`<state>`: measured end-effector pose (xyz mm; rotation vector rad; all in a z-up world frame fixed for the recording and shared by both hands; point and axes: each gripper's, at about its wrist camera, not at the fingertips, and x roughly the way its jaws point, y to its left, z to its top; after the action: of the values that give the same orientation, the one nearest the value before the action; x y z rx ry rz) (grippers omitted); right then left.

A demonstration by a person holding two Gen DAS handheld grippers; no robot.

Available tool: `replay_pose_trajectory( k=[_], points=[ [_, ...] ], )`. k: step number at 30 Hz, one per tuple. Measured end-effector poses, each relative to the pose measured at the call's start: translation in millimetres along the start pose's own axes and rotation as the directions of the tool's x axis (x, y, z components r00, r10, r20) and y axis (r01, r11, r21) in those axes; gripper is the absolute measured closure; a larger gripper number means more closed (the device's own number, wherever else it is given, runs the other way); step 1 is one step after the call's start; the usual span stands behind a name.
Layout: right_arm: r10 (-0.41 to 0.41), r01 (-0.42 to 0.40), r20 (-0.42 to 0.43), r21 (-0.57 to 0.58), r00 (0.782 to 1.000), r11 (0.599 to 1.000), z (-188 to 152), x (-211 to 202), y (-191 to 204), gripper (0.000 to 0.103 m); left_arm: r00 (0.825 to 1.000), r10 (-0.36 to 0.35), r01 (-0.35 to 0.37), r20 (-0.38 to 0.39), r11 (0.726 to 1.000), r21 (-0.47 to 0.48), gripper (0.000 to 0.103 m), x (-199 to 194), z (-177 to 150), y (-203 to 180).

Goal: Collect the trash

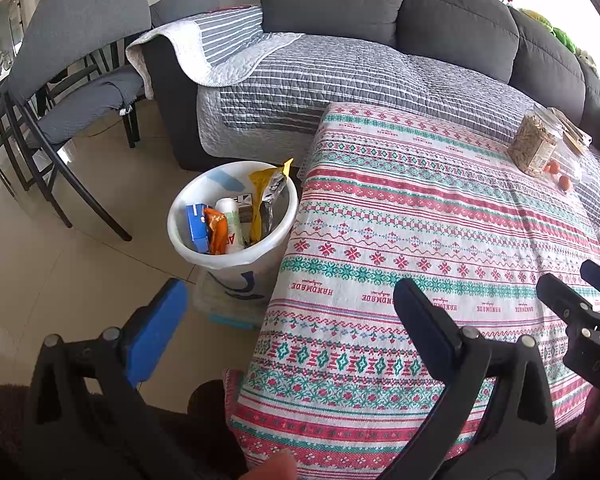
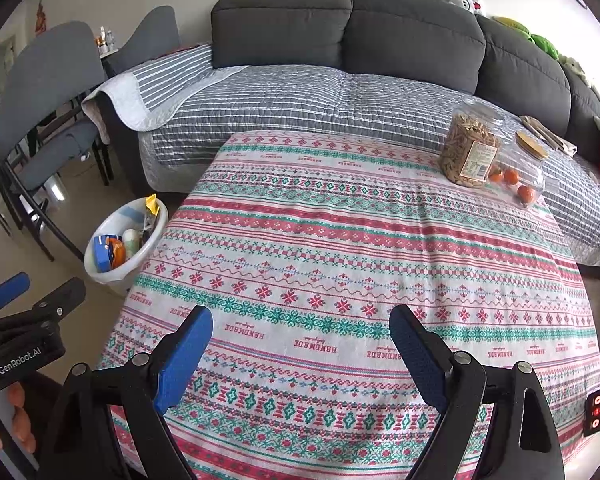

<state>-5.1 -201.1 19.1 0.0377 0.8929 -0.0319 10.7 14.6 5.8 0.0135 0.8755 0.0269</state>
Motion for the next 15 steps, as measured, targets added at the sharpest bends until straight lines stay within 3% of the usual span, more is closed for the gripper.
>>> replay_pose_trajectory(
  k=[15],
  points=[
    [-0.001, 0.001, -0.001, -0.006, 1.000, 1.000, 0.2, 0.9, 1.4, 0.012, 1.000, 0.001, -0.001, 0.000, 1.000, -0.008, 0.001, -0.7, -0.8, -0.5]
  ],
)
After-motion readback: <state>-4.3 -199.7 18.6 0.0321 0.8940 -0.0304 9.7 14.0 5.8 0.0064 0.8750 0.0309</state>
